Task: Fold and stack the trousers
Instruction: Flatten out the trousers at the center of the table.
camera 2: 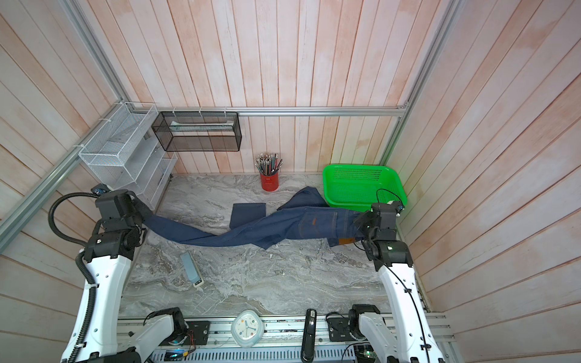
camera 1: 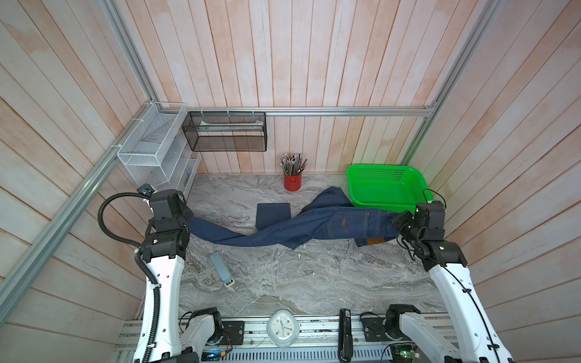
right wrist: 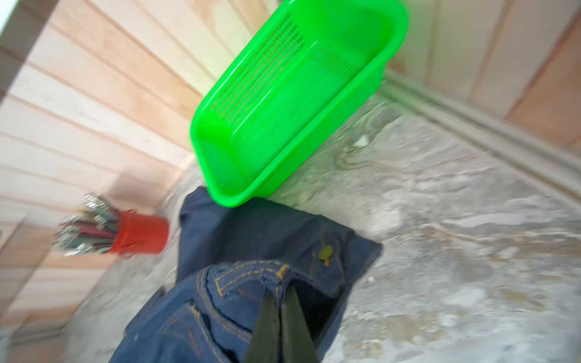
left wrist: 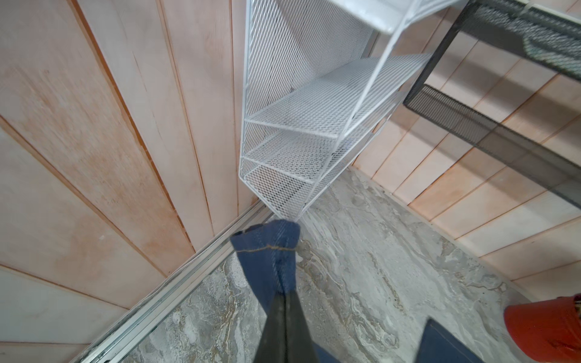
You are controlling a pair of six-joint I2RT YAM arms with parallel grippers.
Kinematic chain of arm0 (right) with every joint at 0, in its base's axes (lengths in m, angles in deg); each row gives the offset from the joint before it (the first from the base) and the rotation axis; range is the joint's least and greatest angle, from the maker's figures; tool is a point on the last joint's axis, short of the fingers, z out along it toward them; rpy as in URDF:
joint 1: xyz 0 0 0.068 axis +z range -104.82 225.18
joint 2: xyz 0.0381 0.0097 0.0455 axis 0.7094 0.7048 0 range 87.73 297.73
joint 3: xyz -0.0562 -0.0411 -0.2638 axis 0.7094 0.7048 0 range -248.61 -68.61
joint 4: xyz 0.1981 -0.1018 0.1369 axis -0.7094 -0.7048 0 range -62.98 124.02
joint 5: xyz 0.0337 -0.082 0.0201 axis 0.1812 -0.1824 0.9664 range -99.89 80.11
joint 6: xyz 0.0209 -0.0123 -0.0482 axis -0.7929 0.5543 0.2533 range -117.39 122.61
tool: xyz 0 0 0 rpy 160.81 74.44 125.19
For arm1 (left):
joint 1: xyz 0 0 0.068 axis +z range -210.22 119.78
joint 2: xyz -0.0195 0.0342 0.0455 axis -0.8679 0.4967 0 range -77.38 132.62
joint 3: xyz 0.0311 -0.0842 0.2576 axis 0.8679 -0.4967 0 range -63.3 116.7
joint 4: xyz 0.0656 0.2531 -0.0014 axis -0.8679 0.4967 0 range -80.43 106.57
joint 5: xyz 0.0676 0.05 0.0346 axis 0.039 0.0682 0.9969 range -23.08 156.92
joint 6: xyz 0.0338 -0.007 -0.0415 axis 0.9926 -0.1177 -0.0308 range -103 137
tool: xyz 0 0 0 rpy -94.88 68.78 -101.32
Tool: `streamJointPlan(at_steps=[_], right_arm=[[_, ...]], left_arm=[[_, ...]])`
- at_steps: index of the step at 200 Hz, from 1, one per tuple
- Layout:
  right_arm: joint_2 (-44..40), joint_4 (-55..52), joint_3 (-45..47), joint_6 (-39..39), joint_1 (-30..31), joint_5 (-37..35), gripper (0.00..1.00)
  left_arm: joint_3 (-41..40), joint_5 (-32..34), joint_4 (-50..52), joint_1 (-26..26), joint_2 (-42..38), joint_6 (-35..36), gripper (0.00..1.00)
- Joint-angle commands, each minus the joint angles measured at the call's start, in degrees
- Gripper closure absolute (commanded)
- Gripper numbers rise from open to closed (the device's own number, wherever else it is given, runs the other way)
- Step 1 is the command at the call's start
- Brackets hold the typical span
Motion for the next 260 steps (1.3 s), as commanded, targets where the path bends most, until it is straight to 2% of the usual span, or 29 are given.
streamJointPlan(at_steps=[1,30,44,75,97,119,141,157,180,212,235,260], right_arm=[[-0.57,-2.94,2.03,6.14,-0.62,-16.44,1.00],[-2.52,-0.60,5.67,6.44,-1.78,-27.83,1.00],[-2.93,0.96,5.98,6.89,-2.12,-28.77,1.00],[0.36,10.48,4.08,5.29,-2.18,-16.12,1.00],[9.72,16.71,-2.51,0.80,-2.16,-5.17,1.00],[22.04,19.99,-18.22,-0.32,-2.02,9.10,1.00],[27.74,24.38,-35.23,0.53,-2.12,15.11,1.00],[24.80,31.34,-39.73,2.87,-2.24,13.27,1.00],[15.36,36.96,-34.95,9.53,-3.66,7.91,1.00],[2.65,31.80,-17.32,14.17,-5.42,-7.18,1.00],[0.59,23.02,-8.12,14.63,-5.67,-16.23,1.00],[-1.99,18.96,0.50,14.05,-5.99,-23.14,1.00]], left_arm=[[-2.77,-0.56,-2.86,1.45,1.09,0.70,1.00],[-6.56,-2.80,-4.55,4.75,2.71,0.85,1.00],[-7.65,-5.16,-5.40,6.96,3.38,0.61,1.00],[-4.47,-10.92,-6.56,7.49,6.35,-1.35,1.00],[2.75,-15.62,-6.44,7.50,10.55,-2.49,1.00],[13.38,-19.11,-5.02,7.41,15.50,-2.62,1.00],[23.92,-20.35,-3.38,7.55,17.55,-2.04,1.00],[27.94,-18.76,-2.38,8.18,16.46,-1.48,1.00],[25.09,-20.32,-2.08,11.46,12.40,-1.83,1.00],[10.27,-20.71,-3.90,15.45,6.39,-1.74,1.00],[1.70,-21.77,-4.43,17.13,6.13,-2.63,1.00],[-3.64,-19.42,-4.73,17.78,7.15,-2.27,1.00]])
